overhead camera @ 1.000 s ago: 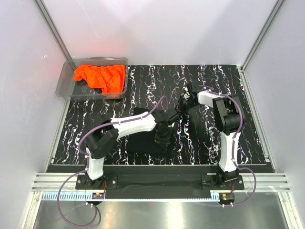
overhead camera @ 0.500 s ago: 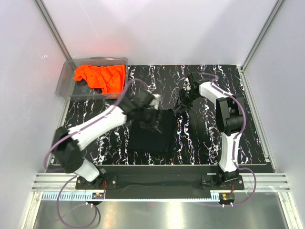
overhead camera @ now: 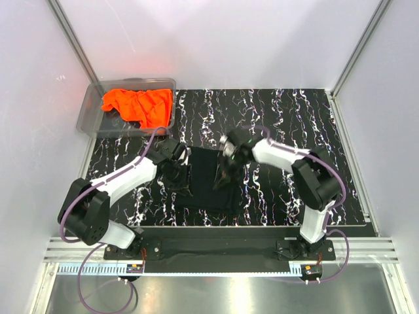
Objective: Fold and stack the t-shirts
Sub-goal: Fold the tshirt
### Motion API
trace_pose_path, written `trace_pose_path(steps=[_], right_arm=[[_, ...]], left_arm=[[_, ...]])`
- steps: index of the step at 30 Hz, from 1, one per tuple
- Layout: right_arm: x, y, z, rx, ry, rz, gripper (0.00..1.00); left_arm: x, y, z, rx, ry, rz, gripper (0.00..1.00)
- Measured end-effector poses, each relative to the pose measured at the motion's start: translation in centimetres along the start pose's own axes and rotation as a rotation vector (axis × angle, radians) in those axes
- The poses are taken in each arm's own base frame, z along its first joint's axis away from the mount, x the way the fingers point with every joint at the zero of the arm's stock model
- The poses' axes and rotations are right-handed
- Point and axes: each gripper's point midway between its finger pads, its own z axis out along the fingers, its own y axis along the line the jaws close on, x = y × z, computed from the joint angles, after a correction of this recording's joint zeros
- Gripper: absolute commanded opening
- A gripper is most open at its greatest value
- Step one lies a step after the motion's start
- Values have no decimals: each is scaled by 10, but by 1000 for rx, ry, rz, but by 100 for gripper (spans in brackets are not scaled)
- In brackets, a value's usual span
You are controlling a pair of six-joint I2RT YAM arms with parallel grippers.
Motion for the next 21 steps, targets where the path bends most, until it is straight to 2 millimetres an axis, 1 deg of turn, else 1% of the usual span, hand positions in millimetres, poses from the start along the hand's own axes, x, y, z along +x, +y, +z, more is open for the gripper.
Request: trace_pose_path(steps=[1,3,4,5,7,11,13,15,17,18,19,21], right_arm=[[25,4,13,-11,61,-3,18],[63,3,29,-14,152,7,17],[77,1,34,-14,185,22,17],[85,-4,38,-10,203,37,16],[91,-13,41,-9,211,68,15],[94,-29,46,2,194,94,14],[101,-42,48,20,194,108,14],[110,-53,49,23,204,123,15],[111,-54,47,9,189,117,15],[114,-55,45,5,180,114,17],[116,-56,43,5,177,115,18],[121,-59,39,10,172,121,19]], left_arm=[[2,3,3,-3,3,-2,36],[7,9,8,-6,5,-7,36],[10,13,11,-10,10,-11,36],[13,15,13,-12,12,-13,36],[18,22,19,-18,19,-16,36],[30,36,31,-35,36,-32,35],[32,39,35,-39,48,-45,34],[31,39,35,-35,49,-59,33],[31,37,34,-31,46,-70,34],[30,36,32,-26,38,-77,35],[30,34,30,-19,28,-82,37],[26,26,17,12,-17,-90,38]])
